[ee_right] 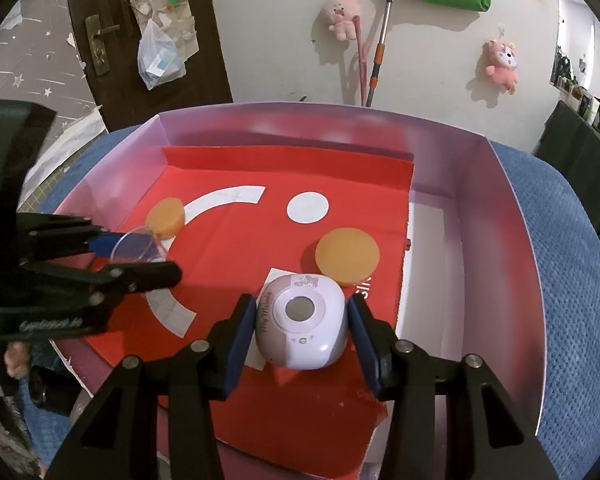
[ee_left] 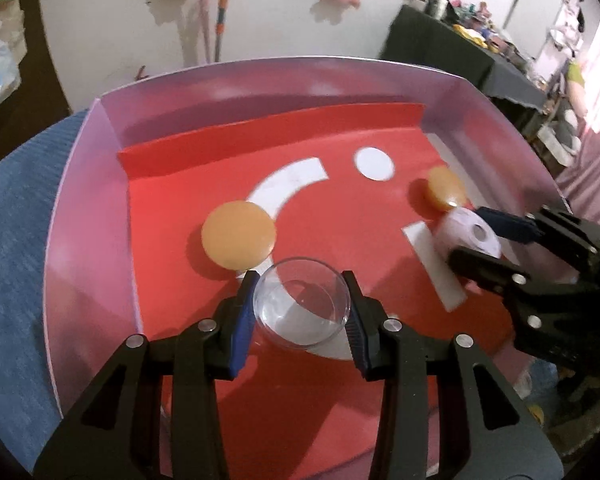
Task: Organize rigid objects
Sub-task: 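Carry the clear cup and white device into the box and lower them, then open both grippers and withdraw them from the box toward the objects outside, then grasp the black jar with the left gripper while the right gripper grasps the green bear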
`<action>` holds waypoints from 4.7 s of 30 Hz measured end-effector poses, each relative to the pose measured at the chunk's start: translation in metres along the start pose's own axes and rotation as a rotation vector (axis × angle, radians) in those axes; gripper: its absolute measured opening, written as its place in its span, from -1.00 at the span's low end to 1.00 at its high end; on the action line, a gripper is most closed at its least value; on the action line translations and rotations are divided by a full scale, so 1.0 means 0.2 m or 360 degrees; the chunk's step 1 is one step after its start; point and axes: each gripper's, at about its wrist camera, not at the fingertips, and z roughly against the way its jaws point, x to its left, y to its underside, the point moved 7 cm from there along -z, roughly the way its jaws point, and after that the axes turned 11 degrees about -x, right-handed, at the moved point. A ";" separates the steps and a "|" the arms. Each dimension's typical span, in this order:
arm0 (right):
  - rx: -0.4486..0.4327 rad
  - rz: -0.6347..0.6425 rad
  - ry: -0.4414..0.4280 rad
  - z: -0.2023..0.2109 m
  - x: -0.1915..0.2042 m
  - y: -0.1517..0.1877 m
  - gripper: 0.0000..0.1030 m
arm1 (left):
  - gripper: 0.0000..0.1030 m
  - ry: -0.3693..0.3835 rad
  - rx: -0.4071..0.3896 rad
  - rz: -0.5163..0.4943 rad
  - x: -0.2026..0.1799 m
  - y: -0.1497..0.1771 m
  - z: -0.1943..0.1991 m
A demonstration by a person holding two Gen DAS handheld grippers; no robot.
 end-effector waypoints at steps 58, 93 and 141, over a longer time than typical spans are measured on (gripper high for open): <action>-0.0135 -0.0017 -0.0029 0.22 0.04 -0.02 0.39 | 0.56 -0.0161 -0.0291 -0.0129 -0.13 -0.08 0.30; -0.0330 -0.0054 -0.0109 0.65 0.19 0.08 1.00 | 0.95 -0.0098 -0.0488 -0.0078 -0.27 0.18 0.62; -0.0103 -0.0142 -0.0108 0.62 0.28 0.54 0.31 | 0.29 -0.0027 -0.0350 0.0155 -0.18 0.57 0.57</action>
